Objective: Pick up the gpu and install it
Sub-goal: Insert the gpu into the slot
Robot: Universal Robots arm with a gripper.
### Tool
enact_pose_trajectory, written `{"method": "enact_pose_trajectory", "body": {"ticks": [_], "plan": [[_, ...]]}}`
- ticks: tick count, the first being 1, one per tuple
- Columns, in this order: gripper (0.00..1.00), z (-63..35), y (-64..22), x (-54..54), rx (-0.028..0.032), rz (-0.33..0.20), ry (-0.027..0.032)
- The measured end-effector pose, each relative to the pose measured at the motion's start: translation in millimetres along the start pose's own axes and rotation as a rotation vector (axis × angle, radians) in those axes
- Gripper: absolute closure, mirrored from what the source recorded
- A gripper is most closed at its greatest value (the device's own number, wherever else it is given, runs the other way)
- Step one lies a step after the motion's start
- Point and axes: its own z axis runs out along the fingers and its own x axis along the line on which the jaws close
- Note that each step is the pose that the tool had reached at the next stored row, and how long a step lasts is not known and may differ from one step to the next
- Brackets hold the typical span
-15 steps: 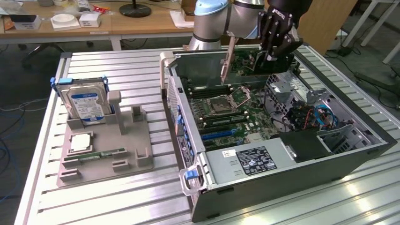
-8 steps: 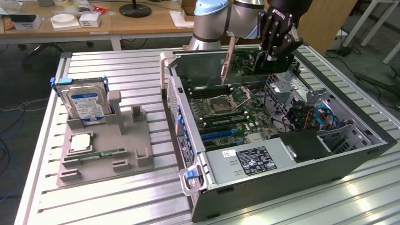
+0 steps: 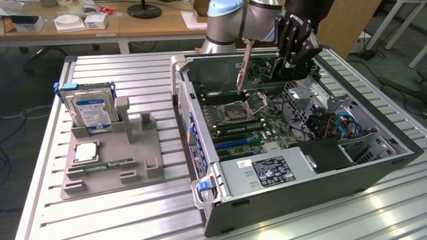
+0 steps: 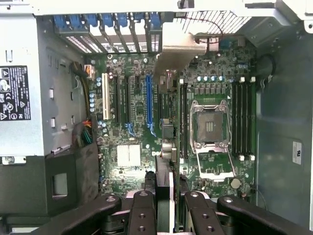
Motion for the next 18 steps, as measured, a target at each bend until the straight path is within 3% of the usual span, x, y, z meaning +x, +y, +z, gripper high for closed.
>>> {"method": "enact_pose_trajectory", "body": {"ticks": [6,8,10,13,18], "plan": [[0.73,8.6,0.0,-0.1,0.0029,-0.047,0.0003],[0.73,11.3,0.0,-0.2,0.0035,-0.047,-0.0024],[0.73,13.2,0.1,-0.3,0.0033,-0.047,-0.0122],[0.73,15.6,0.0,-0.6,0.003,-0.047,-0.0347],[0.73,18.4,0.0,-0.6,0.0029,-0.047,-0.0364]]}}
